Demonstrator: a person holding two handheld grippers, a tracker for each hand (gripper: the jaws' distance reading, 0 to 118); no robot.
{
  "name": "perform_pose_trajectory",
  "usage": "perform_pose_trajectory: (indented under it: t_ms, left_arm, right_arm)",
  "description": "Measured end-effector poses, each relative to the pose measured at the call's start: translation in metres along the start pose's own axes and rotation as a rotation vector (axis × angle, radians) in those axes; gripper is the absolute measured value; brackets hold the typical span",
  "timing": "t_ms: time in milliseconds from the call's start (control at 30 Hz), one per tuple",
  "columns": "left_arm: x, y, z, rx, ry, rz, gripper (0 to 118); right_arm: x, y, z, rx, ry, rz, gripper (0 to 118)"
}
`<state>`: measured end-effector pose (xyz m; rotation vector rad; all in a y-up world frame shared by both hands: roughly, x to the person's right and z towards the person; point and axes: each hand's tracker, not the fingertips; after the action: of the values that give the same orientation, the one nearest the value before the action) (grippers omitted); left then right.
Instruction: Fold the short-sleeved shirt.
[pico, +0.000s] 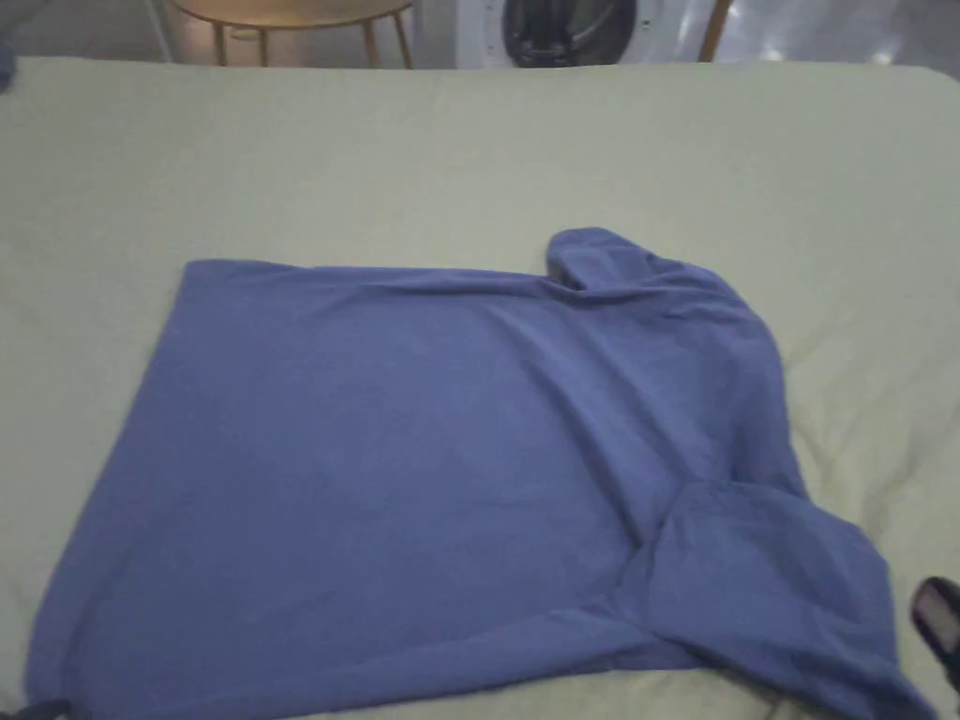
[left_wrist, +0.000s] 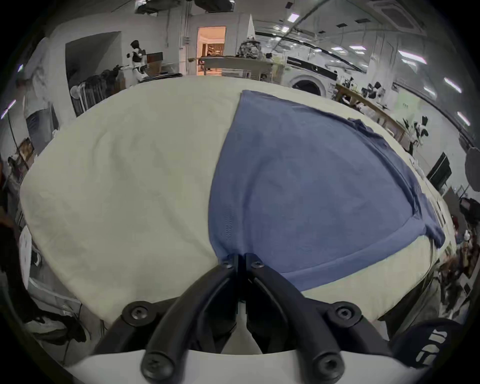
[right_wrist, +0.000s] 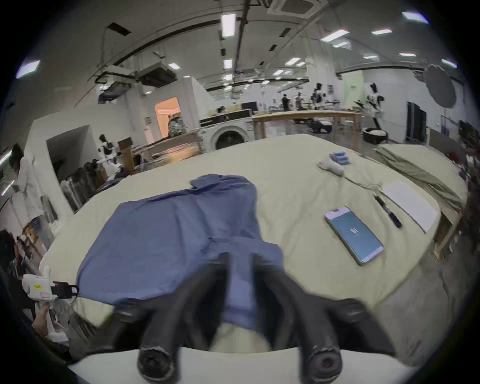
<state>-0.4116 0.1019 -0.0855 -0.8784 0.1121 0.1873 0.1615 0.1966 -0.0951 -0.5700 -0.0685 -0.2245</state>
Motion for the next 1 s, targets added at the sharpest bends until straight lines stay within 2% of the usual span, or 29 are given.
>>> perform_pose_trajectory:
  t_ms: [33,100,200,300,400,433,467,533,600,767,933,1000]
  left_arm:
    - [0.001,0.000,0.000,-0.004,0.003,-0.007,0]
    - [0.005,-0.001,0.002,-0.006,0.008,-0.014,0]
    - [0.007,-0.001,0.003,-0.005,0.012,-0.008,0]
    - [0.009,0.002,0.006,-0.010,0.018,-0.007,0]
    - [0.009,0.003,0.008,-0.012,0.016,0.000,0]
    - [0.010,0.003,0.008,-0.013,0.016,0.001,0]
    - [0.010,0.004,0.009,-0.013,0.016,0.002,0]
    - [0.009,0.004,0.009,-0.014,0.012,0.004,0]
    - [0.008,0.003,0.013,-0.002,0.002,0.017,0]
    - [-0.005,0.019,0.028,0.137,-0.104,0.132,0]
    - [0.001,0.101,0.023,0.237,-0.138,0.025,0]
    - [0.003,0.144,0.010,0.284,-0.142,-0.023,0]
  right_arm:
    - [0.006,-0.005,-0.002,-0.034,-0.016,-0.021,60]
    - [0.031,-0.027,-0.007,-0.071,-0.069,-0.053,59]
    - [0.043,-0.048,-0.018,-0.148,-0.068,-0.100,59]
    - [0.045,-0.068,-0.027,-0.189,-0.039,-0.113,59]
    - [0.039,-0.079,-0.034,-0.206,-0.014,-0.086,59]
    - [0.037,-0.081,-0.037,-0.208,-0.011,-0.075,54]
    - [0.035,-0.082,-0.042,-0.212,-0.016,-0.069,43]
    - [0.033,-0.082,-0.046,-0.216,-0.022,-0.063,10]
    - [0.034,-0.077,-0.042,-0.197,0.008,-0.048,3]
    - [0.033,-0.040,-0.040,-0.091,0.063,-0.023,3]
    - [0.024,0.032,-0.087,-0.047,0.098,0.000,3]
    - [0.012,0.062,-0.119,-0.037,0.110,0.063,3]
